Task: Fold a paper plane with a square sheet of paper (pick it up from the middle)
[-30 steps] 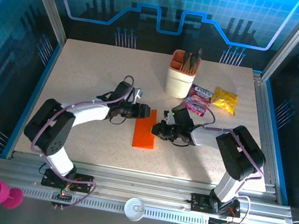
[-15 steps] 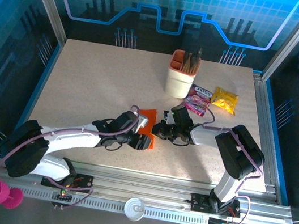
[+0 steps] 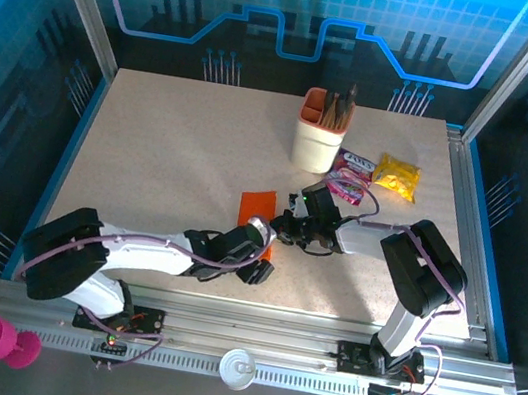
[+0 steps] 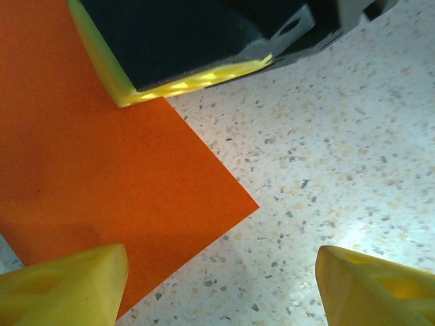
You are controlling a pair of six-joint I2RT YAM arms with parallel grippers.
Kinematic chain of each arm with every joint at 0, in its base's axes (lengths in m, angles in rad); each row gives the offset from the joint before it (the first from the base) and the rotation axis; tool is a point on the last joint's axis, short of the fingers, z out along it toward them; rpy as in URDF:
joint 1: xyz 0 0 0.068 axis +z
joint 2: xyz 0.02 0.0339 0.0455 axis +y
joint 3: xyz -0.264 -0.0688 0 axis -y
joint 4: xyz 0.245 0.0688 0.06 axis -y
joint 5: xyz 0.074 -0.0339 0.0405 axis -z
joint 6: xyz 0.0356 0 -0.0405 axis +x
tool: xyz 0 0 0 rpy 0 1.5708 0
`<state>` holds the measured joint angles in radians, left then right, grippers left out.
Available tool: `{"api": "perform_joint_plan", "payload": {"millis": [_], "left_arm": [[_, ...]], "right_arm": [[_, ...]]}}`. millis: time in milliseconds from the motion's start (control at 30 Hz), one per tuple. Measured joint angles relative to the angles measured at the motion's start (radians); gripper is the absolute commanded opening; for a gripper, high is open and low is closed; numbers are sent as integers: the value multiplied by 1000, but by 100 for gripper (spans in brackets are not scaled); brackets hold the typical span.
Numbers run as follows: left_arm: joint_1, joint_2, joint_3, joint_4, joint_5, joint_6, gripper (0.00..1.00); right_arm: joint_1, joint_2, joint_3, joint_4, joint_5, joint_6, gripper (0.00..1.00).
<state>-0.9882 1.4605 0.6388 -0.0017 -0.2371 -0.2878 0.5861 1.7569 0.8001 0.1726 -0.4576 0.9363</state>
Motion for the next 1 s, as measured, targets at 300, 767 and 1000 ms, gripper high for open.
{"api": "perform_joint_plan", "payload": {"millis": [300, 767, 1000], "left_arm": [[-2, 75, 46, 31, -65, 34, 58], [-2, 93, 62, 45, -43, 78, 0], [35, 90, 66, 53, 50, 51, 0]], "right_arm": [[2, 6, 0, 0, 0, 7, 5], [2, 17, 0, 14, -21, 11, 9], [-11, 11, -1, -2, -23, -2, 38]]}}
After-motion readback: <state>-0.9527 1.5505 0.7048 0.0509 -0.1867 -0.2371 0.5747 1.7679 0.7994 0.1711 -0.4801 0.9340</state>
